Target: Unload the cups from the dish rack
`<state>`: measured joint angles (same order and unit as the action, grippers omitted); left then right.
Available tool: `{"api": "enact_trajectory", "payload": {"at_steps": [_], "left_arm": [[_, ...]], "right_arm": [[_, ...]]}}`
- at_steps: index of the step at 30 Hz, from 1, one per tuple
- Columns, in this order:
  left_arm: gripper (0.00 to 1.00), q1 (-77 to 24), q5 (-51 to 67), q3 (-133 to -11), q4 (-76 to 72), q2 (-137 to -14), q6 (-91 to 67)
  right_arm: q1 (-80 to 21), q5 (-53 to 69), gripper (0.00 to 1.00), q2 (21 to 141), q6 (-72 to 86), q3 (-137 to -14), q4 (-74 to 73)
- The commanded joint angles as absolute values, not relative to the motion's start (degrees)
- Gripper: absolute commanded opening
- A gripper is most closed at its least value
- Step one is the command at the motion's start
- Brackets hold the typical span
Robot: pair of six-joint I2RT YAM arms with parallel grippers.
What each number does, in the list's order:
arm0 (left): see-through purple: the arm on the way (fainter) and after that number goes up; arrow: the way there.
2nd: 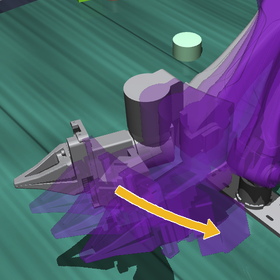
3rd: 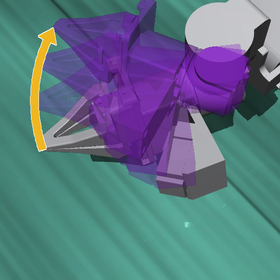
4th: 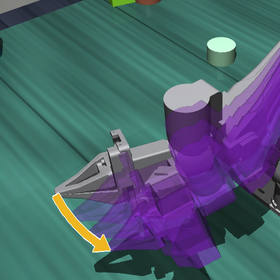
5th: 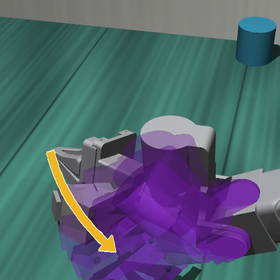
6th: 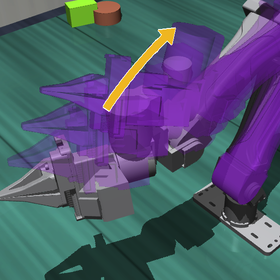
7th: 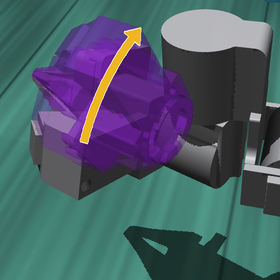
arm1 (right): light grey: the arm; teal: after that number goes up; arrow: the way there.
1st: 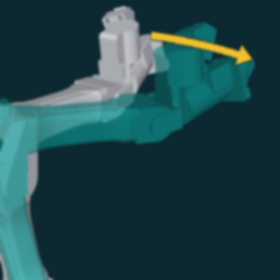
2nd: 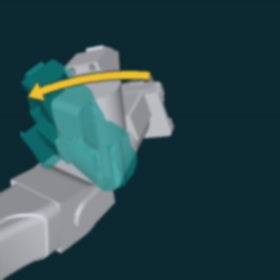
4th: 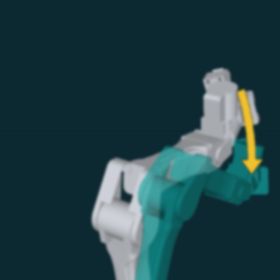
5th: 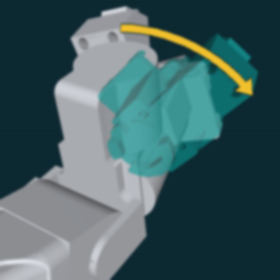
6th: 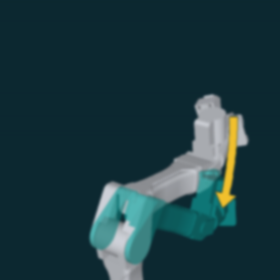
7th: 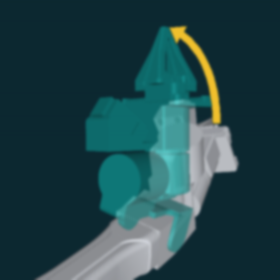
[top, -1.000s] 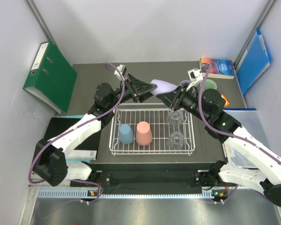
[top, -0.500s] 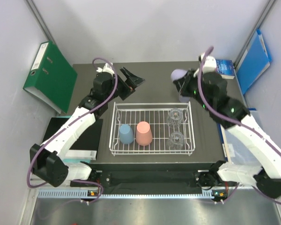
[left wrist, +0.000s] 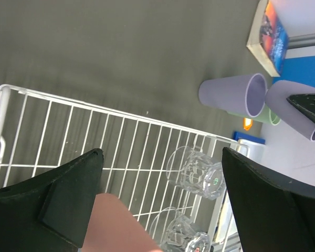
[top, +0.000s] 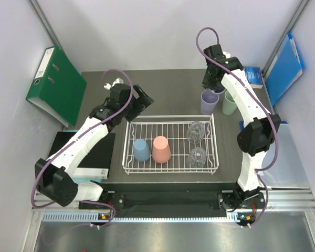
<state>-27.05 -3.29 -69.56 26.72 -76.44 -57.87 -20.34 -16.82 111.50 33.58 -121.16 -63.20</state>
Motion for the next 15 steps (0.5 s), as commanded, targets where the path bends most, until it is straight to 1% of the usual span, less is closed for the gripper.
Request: {"api": "enact_trajectory", "payload": {"at_steps": [1, 4, 14, 15], "left_arm": [[0.99, -27.16, -4.22, -71.90, 28.39, -77.17, -55.46], [0.99, -27.16, -3.52, -71.28, 27.86, -77.34, -54.93], [0.99, -27.16, -1.84, -70.40, 27.77, -78.49, -54.14], [0.99, -27.07, -2.11, -70.23, 27.77, -78.40, -54.05]], "right_arm": [[-20.04, -14.24, 0.00, 110.75, 35.51, -124.55, -66.01], [-19.95, -14.15, 0.00, 110.39, 35.86, -121.65, -64.34], [-20.04, -12.39, 0.00, 114.08, 35.51, -120.50, -62.93], [-20.04, -12.48, 0.05, 114.34, 35.07, -120.50, -62.67]]}}
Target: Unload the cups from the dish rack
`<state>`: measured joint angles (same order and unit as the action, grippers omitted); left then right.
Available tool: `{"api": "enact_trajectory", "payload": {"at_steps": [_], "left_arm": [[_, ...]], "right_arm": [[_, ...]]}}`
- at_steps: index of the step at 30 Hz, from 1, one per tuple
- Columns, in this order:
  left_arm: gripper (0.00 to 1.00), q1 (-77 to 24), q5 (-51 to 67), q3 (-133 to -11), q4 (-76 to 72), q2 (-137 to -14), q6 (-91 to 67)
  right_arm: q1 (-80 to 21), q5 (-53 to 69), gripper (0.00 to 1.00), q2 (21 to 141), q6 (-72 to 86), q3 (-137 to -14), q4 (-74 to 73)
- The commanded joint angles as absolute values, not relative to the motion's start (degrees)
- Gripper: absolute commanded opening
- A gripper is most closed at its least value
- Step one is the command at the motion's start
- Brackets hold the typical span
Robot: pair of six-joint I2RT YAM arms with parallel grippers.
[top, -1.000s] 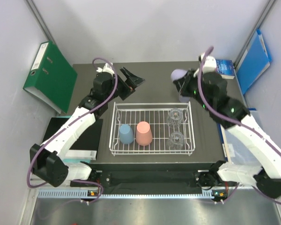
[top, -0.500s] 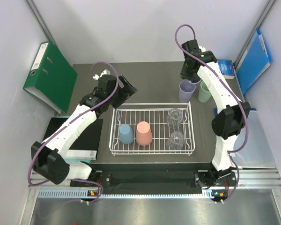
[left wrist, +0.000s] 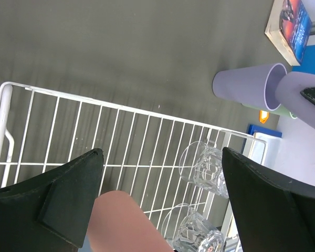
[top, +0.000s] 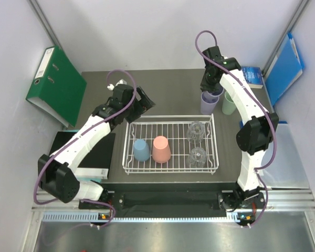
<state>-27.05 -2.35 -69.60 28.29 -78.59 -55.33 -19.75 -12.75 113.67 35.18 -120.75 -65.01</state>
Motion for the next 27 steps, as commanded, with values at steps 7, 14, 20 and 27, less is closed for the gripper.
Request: {"api": "enact_trajectory", "payload": {"at_steps": [7, 14, 20, 27], "left_arm": [[0.99, -27.07, -2.98, -69.61, 27.69, -78.22, -53.88], [0.99, -27.16, -3.78, -70.57, 26.90, -78.13, -53.09], [0.99, -28.20, -0.27, -72.07, 27.68, -77.52, -42.91], [0.99, -44.19, -13.25, -74.53, 37.08, -72.34, -33.75]], "right_arm": [[-20.04, -12.22, 0.52, 114.61, 34.01, -122.43, -60.30], [-20.30, -11.34, 0.69, 106.63, 34.54, -123.67, -50.82], [-22.76, 4.77, 0.72, 84.41, 28.84, -96.74, -24.92], [-24.61, 7.47, 0.82, 56.80, 30.68, -62.77, -8.70]]}}
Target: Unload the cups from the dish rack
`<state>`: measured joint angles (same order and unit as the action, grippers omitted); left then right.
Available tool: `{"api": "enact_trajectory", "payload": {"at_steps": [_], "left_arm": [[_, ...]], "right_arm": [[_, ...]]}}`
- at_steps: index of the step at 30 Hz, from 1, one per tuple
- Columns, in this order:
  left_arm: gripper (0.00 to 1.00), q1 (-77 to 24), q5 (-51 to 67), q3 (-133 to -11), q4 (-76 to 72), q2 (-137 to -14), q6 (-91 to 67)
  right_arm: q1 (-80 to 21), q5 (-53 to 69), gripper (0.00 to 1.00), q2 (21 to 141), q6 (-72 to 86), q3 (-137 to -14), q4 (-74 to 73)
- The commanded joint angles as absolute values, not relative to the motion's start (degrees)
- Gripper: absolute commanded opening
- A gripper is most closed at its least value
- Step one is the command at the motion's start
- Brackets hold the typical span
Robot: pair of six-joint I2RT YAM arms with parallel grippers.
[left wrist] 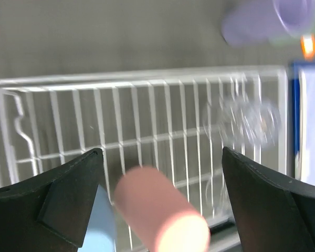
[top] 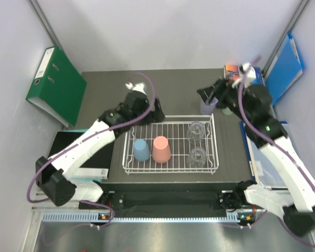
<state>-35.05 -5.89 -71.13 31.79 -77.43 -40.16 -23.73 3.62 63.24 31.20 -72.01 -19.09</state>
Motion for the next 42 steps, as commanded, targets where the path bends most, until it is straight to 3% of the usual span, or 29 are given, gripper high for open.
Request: {"api": "enact_trajectory", "payload": {"at_steps": [1, 14, 29, 32, 33, 34, 36, 37, 40, 42], "left_arm": [[0.99, -45.86, -14.40, -74.53, 38.05, -71.64, -35.66], [0.99, -63.71, -26.89, -70.23, 45.96, -71.27, -49.83], [0.97, -64.07, -29.27, -66.18, 41.57, -77.52, -52.82], [0.83, -64.07, -29.36, -67.06, 41.57, -79.01, -52.56], [0.65, -64.07, -29.53, -67.23, 41.57, -79.36, -52.30], [0.53, -64.07, -29.71, -67.58, 41.92, -80.15, -52.21], [0.38, -64.07, -30.06, -68.81, 42.80, -80.86, -51.95], [0.20, -64.07, -29.97, -69.43, 43.41, -81.47, -51.42], [0.00, -64.16, -30.06, -72.67, 46.04, -81.65, -50.72], [0.00, -64.16, -30.41, -76.62, 47.71, -81.21, -49.58]], "right_arm": [[-25.48, 7.38, 0.82, 55.82, 30.24, -61.19, -9.75], [-32.95, 6.94, 0.82, 48.61, 31.72, -54.85, -13.45], [-35.51, 5.10, 0.82, 42.72, 32.70, -51.94, -16.79], [-35.59, 4.92, 0.82, 42.36, 32.61, -51.94, -17.40], [-35.60, 4.75, 0.82, 42.10, 32.52, -52.03, -17.49], [-35.60, 4.66, 0.82, 42.01, 32.43, -51.94, -17.84], [-35.59, 4.22, 0.82, 41.75, 32.17, -52.03, -17.84], [-35.60, 4.31, 0.82, 41.75, 32.08, -52.12, -18.02], [-35.51, 4.04, 0.82, 41.75, 31.73, -53.00, -18.37], [-35.77, 3.78, 0.84, 41.57, 31.12, -53.78, -18.46]]}}
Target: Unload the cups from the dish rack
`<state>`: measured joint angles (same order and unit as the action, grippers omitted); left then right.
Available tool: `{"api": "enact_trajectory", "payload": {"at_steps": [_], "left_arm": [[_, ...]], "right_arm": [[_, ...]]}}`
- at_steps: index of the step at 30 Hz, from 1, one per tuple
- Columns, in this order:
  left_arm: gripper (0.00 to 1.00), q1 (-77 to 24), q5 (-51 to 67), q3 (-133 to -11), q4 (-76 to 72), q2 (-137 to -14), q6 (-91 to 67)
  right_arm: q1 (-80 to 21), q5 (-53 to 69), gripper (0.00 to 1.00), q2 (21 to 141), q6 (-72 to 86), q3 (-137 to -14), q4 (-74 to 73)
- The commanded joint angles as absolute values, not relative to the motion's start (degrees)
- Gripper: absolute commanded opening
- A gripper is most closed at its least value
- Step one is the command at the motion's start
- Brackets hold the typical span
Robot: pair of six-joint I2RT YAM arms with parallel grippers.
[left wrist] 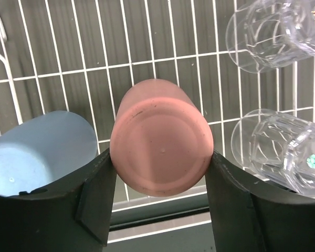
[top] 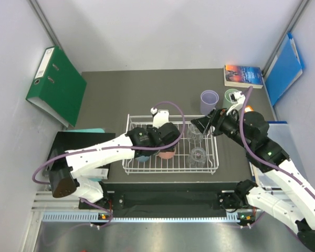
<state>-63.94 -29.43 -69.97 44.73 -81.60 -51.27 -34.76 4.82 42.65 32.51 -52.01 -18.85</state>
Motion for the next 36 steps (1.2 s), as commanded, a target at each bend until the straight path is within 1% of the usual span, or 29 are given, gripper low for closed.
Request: {"api": "enact_trajectory", "payload": {"at_steps": [1, 4, 7, 9, 10, 11, 12, 13, 14, 15, 16, 17, 18, 19, 20, 21, 22, 23, 25, 28, 36], "left_arm": [[0.00, -64.16, -30.58, -78.29, 48.59, -80.86, -49.14], [0.00, -64.16, -31.11, -87.24, 50.97, -79.55, -46.42], [0.00, -64.07, -31.11, -93.05, 50.80, -77.70, -43.78], [0.00, -64.07, -31.29, -95.09, 50.19, -76.04, -42.90], [0.00, -63.90, -30.77, -95.27, 48.97, -75.07, -42.46], [0.00, -63.64, -29.80, -94.32, 44.78, -72.36, -41.58], [0.00, -62.24, -26.66, -90.74, 41.95, -70.68, -41.40], [0.00, -60.83, -23.93, -88.27, 39.14, -68.92, -41.40], [0.00, -59.17, -21.12, -85.63, 32.67, -65.16, -43.22], [0.00, -54.45, -17.53, -79.25, 29.04, -63.13, -44.55], [0.00, -51.45, -7.40, -75.71, 24.39, -61.19, -46.30], [0.00, -48.37, -2.77, -71.85, 19.73, -57.34, -51.02], [0.00, -43.47, 2.67, -64.59, 9.59, -55.83, -53.59], [0.00, -41.59, 9.77, -61.38, 4.88, -54.59, -56.14], [0.00, -39.83, 13.67, -58.74, 0.92, -53.45, -61.38], [0.00, -37.29, 16.84, -54.01, -9.82, -53.44, -64.05], [0.00, -36.48, 21.92, -52.05, -14.11, -53.79, -66.68], [0.00, -36.04, 23.36, -50.73, -18.24, -55.09, -70.89], [0.00, -35.95, 25.91, -49.05, -25.71, -56.77, -73.46], [0.00, -36.12, 28.65, -49.13, -31.00, -60.28, -76.02], [0.00, -36.04, 30.23, -50.80, -31.64, -62.58, -76.64]], "right_arm": [[-35.68, 3.43, 0.84, 41.49, 31.03, -54.05, -18.63], [-35.60, 3.25, 0.85, 41.83, 30.06, -55.19, -18.89], [-35.68, 2.99, 0.86, 42.45, 29.97, -56.34, -19.51], [-35.68, 1.85, 0.87, 42.80, 30.41, -56.69, -20.39], [-35.68, -1.20, 0.86, 43.06, 31.72, -56.60, -21.00], [-35.68, -2.80, 0.85, 42.89, 32.69, -55.99, -21.27], [-35.68, -4.73, 0.84, 42.54, 34.35, -55.20, -20.83], [-35.60, -5.18, 0.79, 40.89, 35.15, -54.24, -19.70], [-35.68, -5.71, 0.77, 39.83, 36.20, -52.05, -18.30], [-35.60, -6.32, 0.77, 38.77, 37.95, -51.34, -16.02], [-35.60, -6.07, 0.77, 37.54, 37.97, -50.89, -15.04], [-35.60, -5.28, 0.78, 37.44, 37.19, -51.15, -14.51], [-35.60, -3.01, 0.79, 37.62, 35.44, -51.85, -14.59], [-35.60, -1.77, 0.80, 38.23, 34.90, -52.46, -14.76], [-35.60, -0.54, 0.80, 38.49, 34.28, -53.43, -14.59], [-35.60, 1.82, 0.79, 38.67, 33.93, -53.79, -13.63], [-35.68, 2.80, 0.77, 39.02, 33.84, -53.88, -13.36], [-35.68, 3.60, 0.77, 39.20, 33.84, -54.49, -13.10], [-35.68, 5.97, 0.76, 40.25, 34.10, -55.02, -12.31], [-35.68, 8.96, 0.76, 41.39, 34.71, -55.28, -10.47], [-35.77, 12.47, 0.75, 44.03, 36.03, -55.55, -6.77]]}}
